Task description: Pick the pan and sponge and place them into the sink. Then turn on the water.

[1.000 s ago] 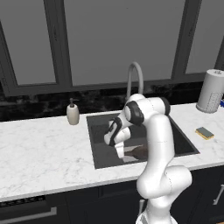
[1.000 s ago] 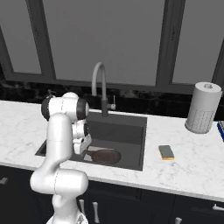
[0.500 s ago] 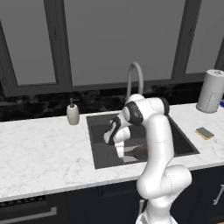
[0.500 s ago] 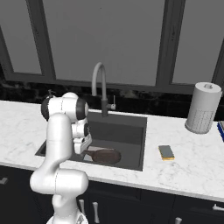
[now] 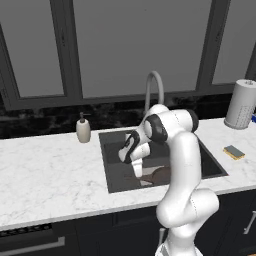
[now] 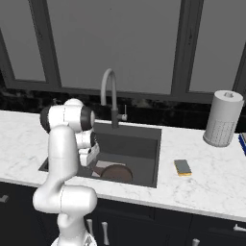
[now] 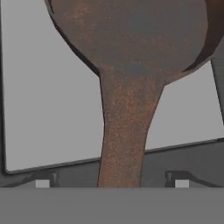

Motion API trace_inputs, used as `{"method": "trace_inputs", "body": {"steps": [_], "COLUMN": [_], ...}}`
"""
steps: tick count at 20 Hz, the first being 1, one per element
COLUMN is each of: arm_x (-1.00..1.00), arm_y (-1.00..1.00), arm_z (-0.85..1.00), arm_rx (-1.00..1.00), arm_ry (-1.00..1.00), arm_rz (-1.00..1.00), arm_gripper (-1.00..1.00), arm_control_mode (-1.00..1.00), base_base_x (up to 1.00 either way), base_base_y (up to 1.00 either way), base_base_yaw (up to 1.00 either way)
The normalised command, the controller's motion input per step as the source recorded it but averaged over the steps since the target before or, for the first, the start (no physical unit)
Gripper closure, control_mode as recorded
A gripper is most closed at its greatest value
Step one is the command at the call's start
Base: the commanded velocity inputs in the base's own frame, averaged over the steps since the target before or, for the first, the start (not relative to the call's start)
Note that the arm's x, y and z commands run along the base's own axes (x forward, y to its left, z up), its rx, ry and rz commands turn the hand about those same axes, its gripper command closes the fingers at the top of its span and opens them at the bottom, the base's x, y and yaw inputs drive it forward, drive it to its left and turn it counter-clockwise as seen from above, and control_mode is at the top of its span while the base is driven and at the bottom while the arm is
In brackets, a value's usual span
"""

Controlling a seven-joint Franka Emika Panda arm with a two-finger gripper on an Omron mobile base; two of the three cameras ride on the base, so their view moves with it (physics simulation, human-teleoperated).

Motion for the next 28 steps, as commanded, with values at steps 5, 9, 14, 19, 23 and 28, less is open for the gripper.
{"method": "trace_inputs", "body": {"steps": [5,9,14,19,23,28], "arm_x": [-0.14,-0.35,-0.51,-0.66,-0.58,-0.65], "arm_y": [0.0,0.0,0.0,-0.14,-0.35,-0.47], "arm_z": [0.93,1.0,1.0,1.0,1.0,0.88], "arm_rx": [0.05,0.01,0.02,0.0,0.01,-0.06], "arm_ry": [-0.18,-0.18,-0.2,-0.18,-0.17,-0.06], "arm_rz": [0.08,0.15,0.25,0.34,0.52,0.58], "arm_gripper": [-1.0,-1.0,-1.0,-1.0,-1.0,-1.0], "arm_control_mode": [-1.0,-1.0,-1.0,-1.0,-1.0,-1.0], "base_base_x": [0.0,0.0,0.0,0.0,0.0,0.0], "base_base_y": [0.0,0.0,0.0,0.0,0.0,0.0], "base_base_yaw": [0.0,0.0,0.0,0.0,0.0,0.0]}}
